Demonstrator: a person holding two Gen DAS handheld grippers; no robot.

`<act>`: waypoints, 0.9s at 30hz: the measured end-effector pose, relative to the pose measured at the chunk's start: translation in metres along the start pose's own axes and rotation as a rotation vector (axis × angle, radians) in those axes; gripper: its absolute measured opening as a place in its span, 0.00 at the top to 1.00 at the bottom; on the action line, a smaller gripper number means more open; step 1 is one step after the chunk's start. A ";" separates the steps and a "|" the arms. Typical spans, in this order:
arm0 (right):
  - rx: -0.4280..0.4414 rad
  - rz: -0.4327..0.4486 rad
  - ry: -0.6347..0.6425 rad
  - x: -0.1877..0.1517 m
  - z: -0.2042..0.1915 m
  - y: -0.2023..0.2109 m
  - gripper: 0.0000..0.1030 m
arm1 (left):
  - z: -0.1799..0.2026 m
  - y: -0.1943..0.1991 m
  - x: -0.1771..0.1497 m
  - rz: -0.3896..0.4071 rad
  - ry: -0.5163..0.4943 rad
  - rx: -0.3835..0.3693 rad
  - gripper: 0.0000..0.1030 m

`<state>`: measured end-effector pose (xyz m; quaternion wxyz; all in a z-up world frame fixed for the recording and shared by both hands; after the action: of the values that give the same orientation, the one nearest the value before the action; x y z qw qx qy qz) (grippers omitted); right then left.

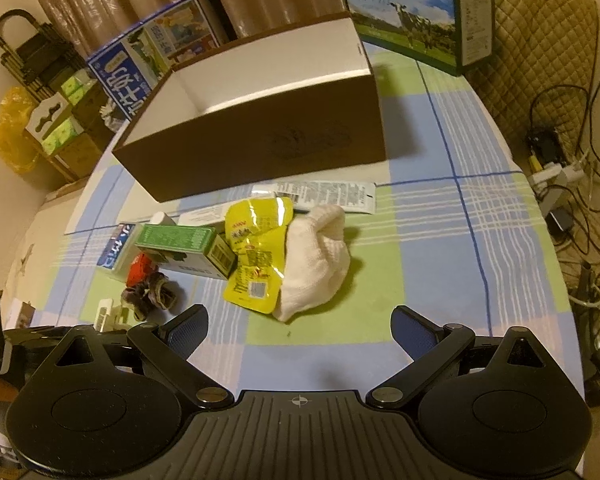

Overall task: Organize objects
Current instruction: 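Lower the left tool onto the white hair clip and close on it, then lift the white hair clip with the left tool while the right tool grasps the yellow packet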

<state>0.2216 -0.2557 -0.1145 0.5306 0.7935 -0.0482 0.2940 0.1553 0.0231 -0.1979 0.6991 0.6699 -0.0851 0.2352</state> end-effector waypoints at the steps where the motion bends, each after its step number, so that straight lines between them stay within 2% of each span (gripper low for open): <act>1: 0.015 0.009 0.001 0.001 -0.001 -0.001 0.10 | 0.000 -0.001 0.001 -0.001 0.000 0.004 0.51; 2: 0.032 0.016 0.001 0.002 -0.002 -0.002 0.14 | -0.001 -0.002 0.002 -0.002 0.003 0.004 0.51; 6: 0.114 0.032 -0.003 0.007 -0.008 -0.012 0.21 | -0.003 -0.004 0.002 -0.002 0.020 0.007 0.65; 10: 0.190 0.053 0.005 0.015 -0.015 -0.025 0.31 | -0.007 0.001 0.001 0.014 0.044 0.020 0.65; 13: 0.245 0.065 -0.002 0.023 -0.018 -0.039 0.35 | -0.011 0.007 0.001 0.025 0.057 0.032 0.65; 18: 0.322 0.037 -0.046 0.031 -0.014 -0.069 0.43 | -0.024 0.017 0.000 0.040 0.097 0.065 0.65; 22: 0.299 0.000 -0.048 0.033 -0.005 -0.091 0.48 | -0.034 0.026 -0.004 0.047 0.133 0.086 0.65; 27: 0.337 -0.024 -0.006 0.030 -0.004 -0.104 0.50 | -0.041 0.036 -0.008 0.052 0.165 0.111 0.65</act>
<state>0.2846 -0.2001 -0.1823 0.3933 0.8727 0.0096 0.2890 0.1241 0.0612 -0.1733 0.6593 0.6833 -0.0313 0.3120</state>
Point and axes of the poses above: each gripper's, at about its wrist camera, not at the fingertips, and y roughly against the way its jaws point, z to its right, x to its top, the point moved 7 cm from there along -y, roughly the way its jaws point, and after that the axes turned 3 degrees about -x, right-handed, at the moved point
